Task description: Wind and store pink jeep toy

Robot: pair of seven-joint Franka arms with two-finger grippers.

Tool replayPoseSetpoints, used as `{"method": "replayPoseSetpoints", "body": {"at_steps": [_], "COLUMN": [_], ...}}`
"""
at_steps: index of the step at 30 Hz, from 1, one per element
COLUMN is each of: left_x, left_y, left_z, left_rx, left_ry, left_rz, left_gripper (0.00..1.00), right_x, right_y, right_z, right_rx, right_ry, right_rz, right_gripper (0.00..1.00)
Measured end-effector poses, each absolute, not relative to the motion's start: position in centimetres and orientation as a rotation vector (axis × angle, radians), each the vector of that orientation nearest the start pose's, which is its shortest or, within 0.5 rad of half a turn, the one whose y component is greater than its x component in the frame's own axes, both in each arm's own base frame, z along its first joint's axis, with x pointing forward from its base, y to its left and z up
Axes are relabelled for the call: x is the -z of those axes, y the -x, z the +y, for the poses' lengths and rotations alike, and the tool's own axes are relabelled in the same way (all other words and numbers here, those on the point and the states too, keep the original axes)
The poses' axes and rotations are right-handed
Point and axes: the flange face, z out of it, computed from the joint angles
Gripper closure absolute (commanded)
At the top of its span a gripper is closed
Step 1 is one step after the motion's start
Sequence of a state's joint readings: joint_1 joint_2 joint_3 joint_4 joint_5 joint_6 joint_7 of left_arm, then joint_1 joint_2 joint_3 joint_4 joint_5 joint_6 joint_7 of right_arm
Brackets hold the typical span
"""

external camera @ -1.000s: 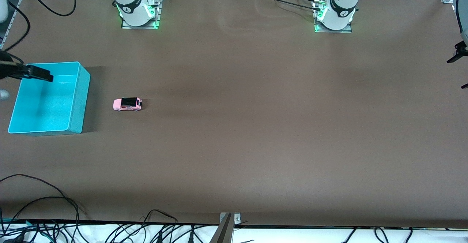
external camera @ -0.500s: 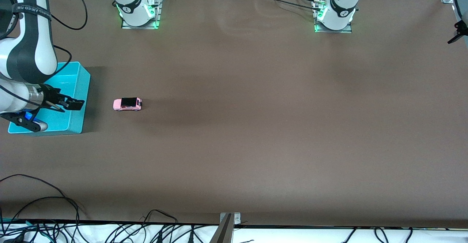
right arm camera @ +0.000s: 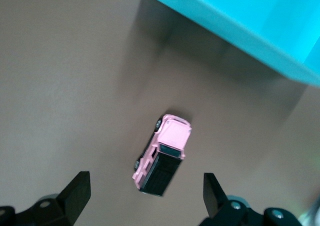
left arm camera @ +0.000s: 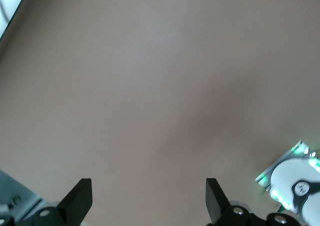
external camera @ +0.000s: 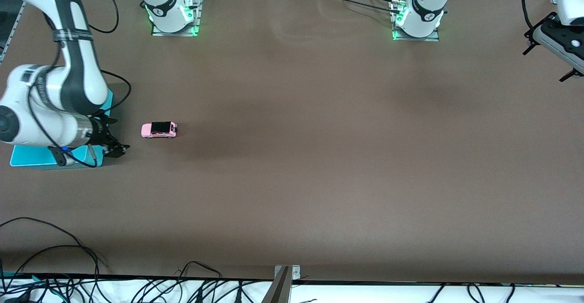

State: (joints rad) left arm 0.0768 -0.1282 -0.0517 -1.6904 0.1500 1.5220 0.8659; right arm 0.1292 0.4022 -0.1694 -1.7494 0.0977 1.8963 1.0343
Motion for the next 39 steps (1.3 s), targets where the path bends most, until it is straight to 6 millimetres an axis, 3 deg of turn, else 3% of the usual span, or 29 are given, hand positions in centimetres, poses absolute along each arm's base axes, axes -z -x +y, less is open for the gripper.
{"method": "replayPoseSetpoints", "body": {"at_steps": [8, 12, 18, 28, 35, 39], "left_x": [-64.8, -64.8, -64.3, -64.5, -64.3, -64.3], "left_y": [-50.8, -50.8, -51.5, -54.0, -54.6, -54.6], "left_z": [3.2, 2.7, 1.5, 2.7, 3.0, 2.9], "left_rx": [-0.082, -0.058, -0.053, -0.017, 0.002, 0.007], "left_ry": [2.898, 2.953, 2.978, 3.047, 3.117, 3.111], "left_rz": [0.776, 0.535, 0.370, 0.265, -0.157, -0.260], "left_gripper": [0.00, 0.00, 0.00, 0.00, 0.00, 0.00], "right_x": [-28.3, -27.4, -27.1, -24.8, -23.8, -23.9], "right_y": [-60.7, -60.0, -58.6, -54.0, -53.0, -53.2], "right_z": [0.8, 1.0, 1.3, 0.8, 0.8, 0.8], "right_rx": [-0.306, -0.303, -0.267, -0.169, -0.177, -0.184], "right_ry": [2.540, 2.473, 2.422, 2.351, 2.279, 2.210], "right_rz": [2.022, 2.119, 2.153, 2.154, 2.187, 2.207], "right_gripper": [0.00, 0.00, 0.00, 0.00, 0.00, 0.00]}}
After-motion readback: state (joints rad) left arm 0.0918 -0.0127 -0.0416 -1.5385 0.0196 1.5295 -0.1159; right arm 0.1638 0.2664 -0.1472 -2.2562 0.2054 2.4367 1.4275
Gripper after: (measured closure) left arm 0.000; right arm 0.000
